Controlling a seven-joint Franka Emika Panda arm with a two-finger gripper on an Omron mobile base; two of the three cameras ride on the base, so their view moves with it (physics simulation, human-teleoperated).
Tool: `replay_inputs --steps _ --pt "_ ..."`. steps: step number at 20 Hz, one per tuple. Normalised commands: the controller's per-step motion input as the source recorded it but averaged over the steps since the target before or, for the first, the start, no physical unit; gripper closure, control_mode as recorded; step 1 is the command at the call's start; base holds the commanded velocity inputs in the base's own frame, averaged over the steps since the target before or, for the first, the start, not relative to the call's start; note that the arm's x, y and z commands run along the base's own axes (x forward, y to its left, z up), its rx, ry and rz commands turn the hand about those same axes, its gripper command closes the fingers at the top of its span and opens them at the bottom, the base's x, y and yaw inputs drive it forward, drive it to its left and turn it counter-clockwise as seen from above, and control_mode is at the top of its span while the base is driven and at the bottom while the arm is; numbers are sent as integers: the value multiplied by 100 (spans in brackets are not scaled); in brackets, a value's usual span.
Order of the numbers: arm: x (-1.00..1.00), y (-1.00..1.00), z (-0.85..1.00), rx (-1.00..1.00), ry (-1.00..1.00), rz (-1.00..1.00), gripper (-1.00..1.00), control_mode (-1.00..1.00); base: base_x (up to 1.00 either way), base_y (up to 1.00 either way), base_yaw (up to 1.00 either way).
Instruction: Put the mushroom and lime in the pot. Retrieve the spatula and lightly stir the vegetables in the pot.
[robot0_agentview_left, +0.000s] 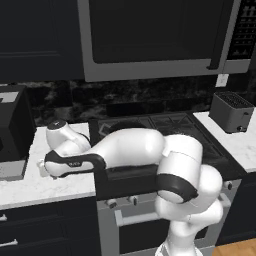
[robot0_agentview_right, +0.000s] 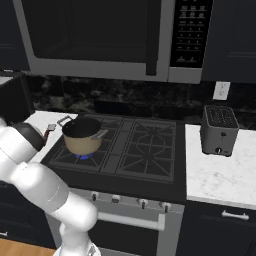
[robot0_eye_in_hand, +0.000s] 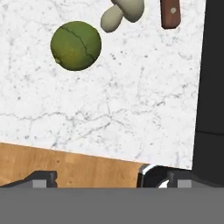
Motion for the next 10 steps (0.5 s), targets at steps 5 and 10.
replay_inputs --steps 5,10 --pt "46 24 -7 0 -8 -9 -100 -100 0 0 0" --pt "36 31 -8 0 -8 -5 -100 -100 0 0 0"
